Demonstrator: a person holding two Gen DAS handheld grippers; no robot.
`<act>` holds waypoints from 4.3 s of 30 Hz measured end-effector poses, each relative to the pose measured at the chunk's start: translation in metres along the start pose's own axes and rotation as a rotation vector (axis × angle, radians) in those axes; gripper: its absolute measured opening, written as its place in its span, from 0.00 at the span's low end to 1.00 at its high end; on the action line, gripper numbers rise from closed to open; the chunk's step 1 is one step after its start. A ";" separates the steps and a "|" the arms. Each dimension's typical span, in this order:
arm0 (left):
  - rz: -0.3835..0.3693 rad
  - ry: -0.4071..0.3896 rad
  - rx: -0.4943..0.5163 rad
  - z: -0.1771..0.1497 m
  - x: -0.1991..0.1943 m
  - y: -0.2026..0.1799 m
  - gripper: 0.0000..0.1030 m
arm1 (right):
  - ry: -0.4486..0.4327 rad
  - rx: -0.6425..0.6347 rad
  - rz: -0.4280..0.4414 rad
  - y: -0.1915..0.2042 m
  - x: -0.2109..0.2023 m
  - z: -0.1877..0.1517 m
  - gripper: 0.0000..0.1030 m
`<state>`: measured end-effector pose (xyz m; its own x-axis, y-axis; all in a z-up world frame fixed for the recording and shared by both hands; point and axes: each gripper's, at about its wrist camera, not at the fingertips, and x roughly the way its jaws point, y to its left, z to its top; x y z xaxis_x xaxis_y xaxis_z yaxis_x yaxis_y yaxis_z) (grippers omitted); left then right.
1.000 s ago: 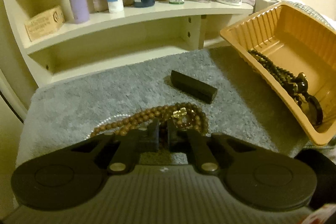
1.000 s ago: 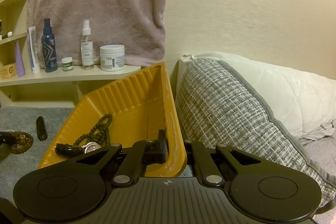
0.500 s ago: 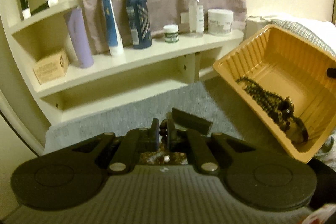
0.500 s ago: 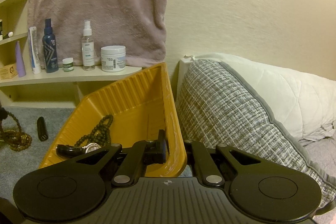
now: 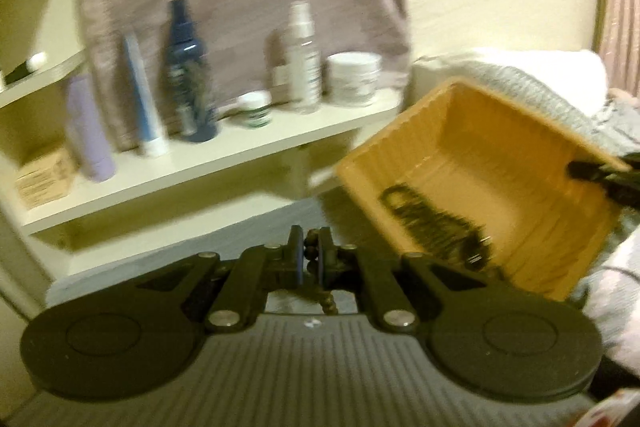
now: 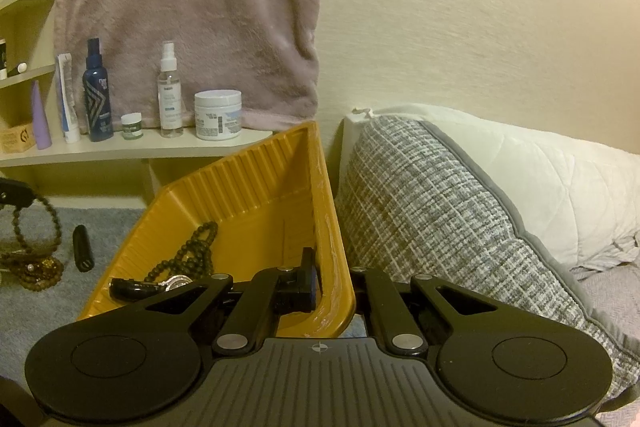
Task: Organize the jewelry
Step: 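Carry the bracelet into the orange tray and open the left gripper, then grasp the long brown wooden bead necklace with the left gripper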
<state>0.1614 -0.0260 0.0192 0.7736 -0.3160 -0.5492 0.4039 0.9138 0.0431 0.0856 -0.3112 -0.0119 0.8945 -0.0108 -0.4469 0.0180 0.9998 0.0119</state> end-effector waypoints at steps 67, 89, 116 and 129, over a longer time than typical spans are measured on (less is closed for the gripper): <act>0.246 0.128 -0.201 -0.102 -0.015 0.064 0.32 | 0.007 0.014 -0.011 -0.004 0.002 -0.005 0.05; 0.220 0.186 -0.256 -0.082 0.022 0.083 0.04 | 0.011 0.006 -0.016 -0.002 0.004 -0.004 0.05; 0.192 -0.099 0.016 0.044 -0.072 0.076 0.00 | -0.002 -0.006 -0.001 0.002 0.001 0.001 0.05; 0.181 -0.068 0.041 0.046 -0.064 0.075 0.00 | -0.004 -0.005 0.003 0.002 0.000 0.003 0.05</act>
<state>0.1646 0.0506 0.0961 0.8660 -0.1651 -0.4720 0.2736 0.9465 0.1709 0.0869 -0.3094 -0.0095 0.8965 -0.0080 -0.4429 0.0132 0.9999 0.0086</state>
